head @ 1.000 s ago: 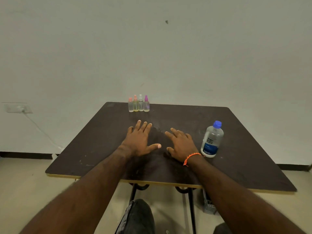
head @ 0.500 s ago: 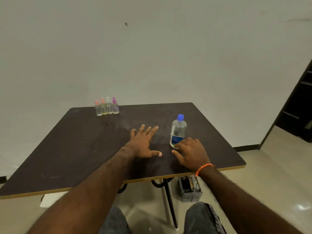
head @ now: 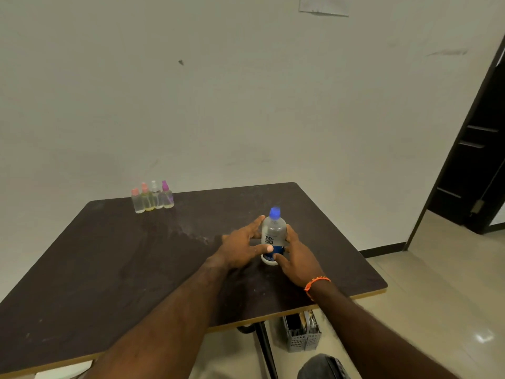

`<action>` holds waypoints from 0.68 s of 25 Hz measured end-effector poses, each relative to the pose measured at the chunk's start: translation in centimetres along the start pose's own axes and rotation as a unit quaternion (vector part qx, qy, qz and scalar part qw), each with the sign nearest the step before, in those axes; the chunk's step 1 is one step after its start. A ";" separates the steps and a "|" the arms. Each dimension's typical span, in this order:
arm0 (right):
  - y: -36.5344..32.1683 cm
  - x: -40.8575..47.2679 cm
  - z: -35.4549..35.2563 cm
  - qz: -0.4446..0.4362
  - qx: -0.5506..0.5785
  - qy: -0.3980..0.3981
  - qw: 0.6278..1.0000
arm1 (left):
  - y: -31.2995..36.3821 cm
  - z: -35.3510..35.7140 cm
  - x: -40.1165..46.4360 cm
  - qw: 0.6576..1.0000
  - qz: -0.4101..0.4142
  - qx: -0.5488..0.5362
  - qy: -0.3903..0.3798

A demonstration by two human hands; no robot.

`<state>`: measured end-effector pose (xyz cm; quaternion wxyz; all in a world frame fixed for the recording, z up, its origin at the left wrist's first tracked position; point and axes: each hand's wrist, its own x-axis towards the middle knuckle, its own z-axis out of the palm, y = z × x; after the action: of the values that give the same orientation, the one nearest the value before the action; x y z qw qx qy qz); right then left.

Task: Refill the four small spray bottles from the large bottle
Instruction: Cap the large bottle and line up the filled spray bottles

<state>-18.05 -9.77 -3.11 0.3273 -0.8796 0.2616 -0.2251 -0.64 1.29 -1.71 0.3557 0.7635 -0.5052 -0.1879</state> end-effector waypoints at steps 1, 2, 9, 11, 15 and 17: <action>0.0 0.1 0.2 0.001 0.007 0.004 1.000 | -0.4 0.1 0.2 1.000 0.000 0.010 0.011; 0.0 0.2 0.4 0.003 0.005 0.009 1.000 | -0.6 0.3 0.3 1.000 0.004 0.011 0.017; -0.4 1.0 1.1 -0.006 0.014 0.044 0.999 | -0.1 -0.2 0.9 0.994 0.043 -0.101 0.024; -1.0 2.1 0.7 -0.015 0.018 0.053 0.998 | 0.3 -1.0 1.5 0.991 0.047 -0.116 0.048; -2.0 7.3 -0.9 -0.042 0.008 0.059 0.997 | 1.6 -3.9 4.7 0.989 0.054 -0.097 0.099; -2.1 11.0 -1.7 -0.054 0.014 0.055 0.997 | 1.7 -5.4 7.6 0.989 0.055 -0.075 0.112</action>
<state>-9.96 -15.85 1.99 0.3121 -0.8738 0.2286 -0.2945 4.94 -4.09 3.72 0.4765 0.7220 -0.4874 -0.1188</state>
